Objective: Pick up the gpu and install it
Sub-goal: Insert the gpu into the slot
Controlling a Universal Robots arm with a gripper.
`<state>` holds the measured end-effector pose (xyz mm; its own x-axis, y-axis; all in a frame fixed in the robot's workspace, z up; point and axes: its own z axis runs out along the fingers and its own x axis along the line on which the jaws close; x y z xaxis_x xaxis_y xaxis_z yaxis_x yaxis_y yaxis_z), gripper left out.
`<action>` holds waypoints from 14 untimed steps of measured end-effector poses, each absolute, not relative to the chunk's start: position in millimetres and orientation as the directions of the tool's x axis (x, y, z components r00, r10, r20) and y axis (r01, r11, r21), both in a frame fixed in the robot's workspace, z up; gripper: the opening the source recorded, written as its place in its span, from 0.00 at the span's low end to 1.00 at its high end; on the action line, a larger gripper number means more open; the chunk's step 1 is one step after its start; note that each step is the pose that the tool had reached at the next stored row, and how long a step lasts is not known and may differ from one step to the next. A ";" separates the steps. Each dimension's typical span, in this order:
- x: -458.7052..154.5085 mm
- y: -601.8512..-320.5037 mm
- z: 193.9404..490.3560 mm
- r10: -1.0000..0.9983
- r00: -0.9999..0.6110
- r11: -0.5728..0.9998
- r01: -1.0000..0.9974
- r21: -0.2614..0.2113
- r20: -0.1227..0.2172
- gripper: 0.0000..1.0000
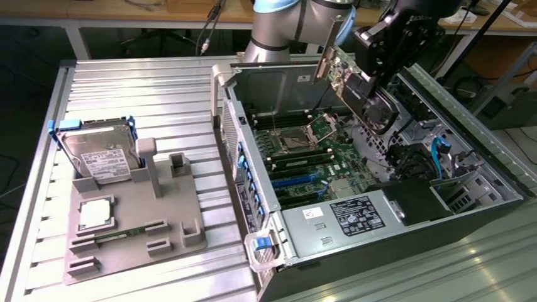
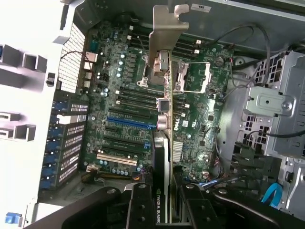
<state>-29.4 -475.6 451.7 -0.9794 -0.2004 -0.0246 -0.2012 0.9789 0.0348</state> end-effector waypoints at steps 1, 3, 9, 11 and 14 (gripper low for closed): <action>-29.4 -475.6 451.6 -0.209 -0.978 0.977 -0.210 0.035 -0.025 0.27; -29.4 -475.6 451.6 -0.230 -0.973 0.972 -0.230 0.035 -0.025 0.27; -29.4 -475.6 451.6 -0.285 -0.958 0.958 -0.285 0.035 -0.025 0.27; -29.4 -475.6 451.6 -0.322 -0.947 0.946 -0.322 0.035 -0.025 0.27; -29.4 -475.6 451.6 -0.357 -0.934 0.933 -0.358 0.035 -0.025 0.27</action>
